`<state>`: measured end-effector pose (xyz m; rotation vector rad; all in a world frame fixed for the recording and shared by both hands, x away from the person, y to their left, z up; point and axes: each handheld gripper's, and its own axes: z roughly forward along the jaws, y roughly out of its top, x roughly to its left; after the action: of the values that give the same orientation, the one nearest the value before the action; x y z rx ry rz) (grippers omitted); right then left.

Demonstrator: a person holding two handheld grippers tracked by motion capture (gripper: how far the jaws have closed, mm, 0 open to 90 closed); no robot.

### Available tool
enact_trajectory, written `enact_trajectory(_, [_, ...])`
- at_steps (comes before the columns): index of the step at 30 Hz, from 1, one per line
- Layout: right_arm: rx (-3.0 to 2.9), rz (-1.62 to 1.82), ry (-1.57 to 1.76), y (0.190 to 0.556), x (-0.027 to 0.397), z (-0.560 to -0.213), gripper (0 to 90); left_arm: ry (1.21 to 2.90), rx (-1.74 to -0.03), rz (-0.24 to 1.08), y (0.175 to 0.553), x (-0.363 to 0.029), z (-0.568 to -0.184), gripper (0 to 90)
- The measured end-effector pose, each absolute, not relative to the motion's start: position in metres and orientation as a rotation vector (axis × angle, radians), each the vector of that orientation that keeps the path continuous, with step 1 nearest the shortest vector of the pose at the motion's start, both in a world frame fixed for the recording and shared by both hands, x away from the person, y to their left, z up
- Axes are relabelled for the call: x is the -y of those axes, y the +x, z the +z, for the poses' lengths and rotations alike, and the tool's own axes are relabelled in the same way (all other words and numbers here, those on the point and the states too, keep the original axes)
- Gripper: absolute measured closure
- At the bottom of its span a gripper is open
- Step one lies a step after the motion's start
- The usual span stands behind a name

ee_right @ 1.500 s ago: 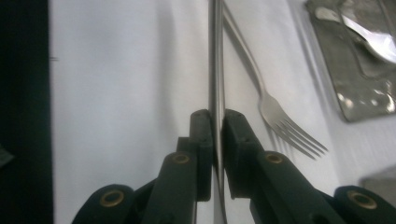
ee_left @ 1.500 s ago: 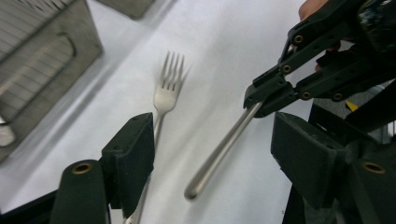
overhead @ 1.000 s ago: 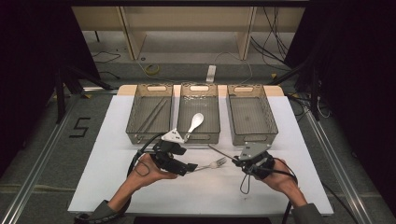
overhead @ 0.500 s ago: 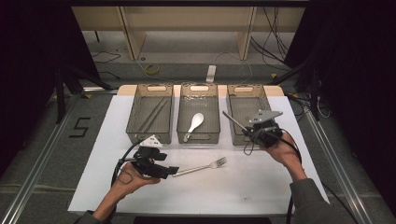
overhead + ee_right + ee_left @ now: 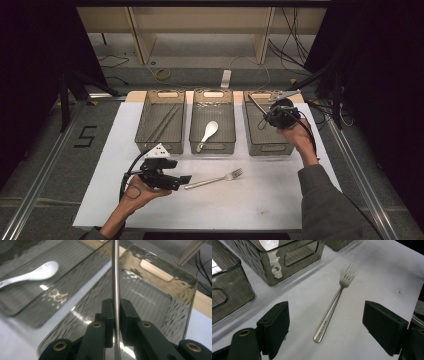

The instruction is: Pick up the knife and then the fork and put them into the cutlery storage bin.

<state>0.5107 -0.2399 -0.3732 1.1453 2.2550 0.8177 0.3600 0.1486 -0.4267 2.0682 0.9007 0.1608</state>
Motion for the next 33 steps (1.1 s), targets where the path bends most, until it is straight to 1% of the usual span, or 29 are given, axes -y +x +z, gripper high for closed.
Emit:
enact_trajectory(9, [-2.249,0.729,1.222,0.543,0.233,-0.382,83.5,2.06,-0.887,0.168,0.359,-0.147,-0.427,20.8])
enact_trajectory(19, [-2.234,0.696,1.307,0.566,0.23,-0.395,83.2,2.07,-0.881,0.16,0.359,-0.145,-0.428,20.7])
enact_trajectory(22, [-2.226,0.703,1.333,0.57,0.23,-0.399,81.4,2.072,-0.879,0.162,0.359,-0.145,-0.428,20.7])
enact_trajectory(25, [-2.189,0.767,1.351,0.57,0.23,-0.397,66.0,2.072,-0.88,0.161,0.359,-0.146,-0.428,20.7])
enact_trajectory(29, [-2.195,0.806,1.309,0.565,0.231,-0.386,57.6,2.084,-0.88,0.156,0.36,-0.145,-0.429,20.7])
enact_trajectory(33, [-2.204,0.858,1.302,0.555,0.233,-0.378,42.8,2.1,-0.881,0.15,0.36,-0.143,-0.43,20.7])
